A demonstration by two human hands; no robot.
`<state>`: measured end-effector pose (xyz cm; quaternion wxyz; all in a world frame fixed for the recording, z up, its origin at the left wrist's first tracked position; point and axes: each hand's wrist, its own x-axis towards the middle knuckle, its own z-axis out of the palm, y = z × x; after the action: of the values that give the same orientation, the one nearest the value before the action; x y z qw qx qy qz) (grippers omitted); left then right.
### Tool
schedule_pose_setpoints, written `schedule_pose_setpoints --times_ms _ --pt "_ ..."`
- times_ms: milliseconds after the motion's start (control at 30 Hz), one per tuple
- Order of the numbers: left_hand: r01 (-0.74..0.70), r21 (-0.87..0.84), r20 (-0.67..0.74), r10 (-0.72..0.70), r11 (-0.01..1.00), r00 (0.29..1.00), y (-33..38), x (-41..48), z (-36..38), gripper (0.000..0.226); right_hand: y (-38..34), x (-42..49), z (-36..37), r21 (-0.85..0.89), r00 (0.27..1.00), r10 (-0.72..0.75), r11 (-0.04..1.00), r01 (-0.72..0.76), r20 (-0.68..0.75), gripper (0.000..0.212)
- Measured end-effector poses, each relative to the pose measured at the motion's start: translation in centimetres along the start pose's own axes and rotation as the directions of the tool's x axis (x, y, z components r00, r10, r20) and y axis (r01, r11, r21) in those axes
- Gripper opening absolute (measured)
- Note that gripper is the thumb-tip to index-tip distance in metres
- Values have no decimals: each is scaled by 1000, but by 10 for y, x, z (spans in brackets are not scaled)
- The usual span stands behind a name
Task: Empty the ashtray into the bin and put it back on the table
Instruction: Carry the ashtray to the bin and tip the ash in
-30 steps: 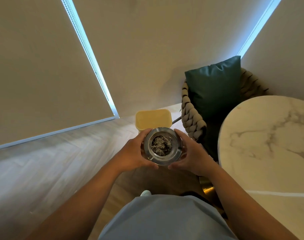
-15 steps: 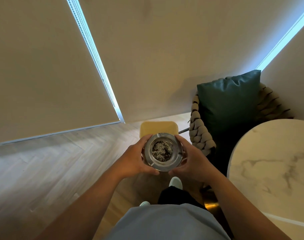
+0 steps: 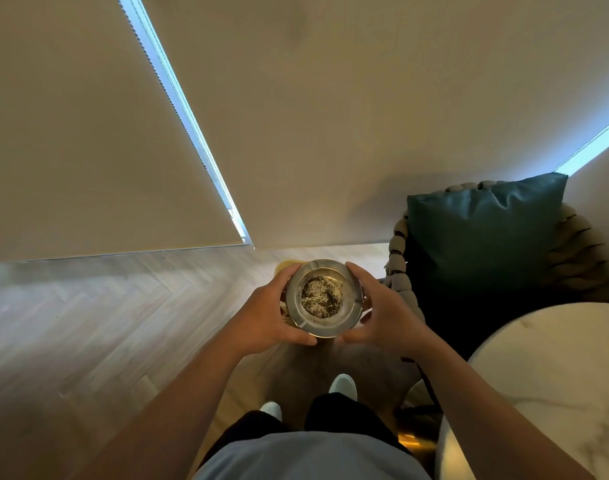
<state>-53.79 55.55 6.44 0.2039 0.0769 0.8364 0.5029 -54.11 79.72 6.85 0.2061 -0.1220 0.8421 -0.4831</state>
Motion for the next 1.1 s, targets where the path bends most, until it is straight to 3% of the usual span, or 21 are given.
schedule_pose_setpoints --times_ms 367,833,1100 --pt "6 21 95 -8 1000 995 -62 70 -13 109 54 63 22 1 988 156 988 -156 -21 123" --pt "-5 54 157 -3 999 988 -202 159 27 113 171 137 84 10 959 276 961 -276 -68 116" --pt "42 45 132 -48 998 990 -259 182 57 112 222 165 101 33 929 368 929 -370 41 121"
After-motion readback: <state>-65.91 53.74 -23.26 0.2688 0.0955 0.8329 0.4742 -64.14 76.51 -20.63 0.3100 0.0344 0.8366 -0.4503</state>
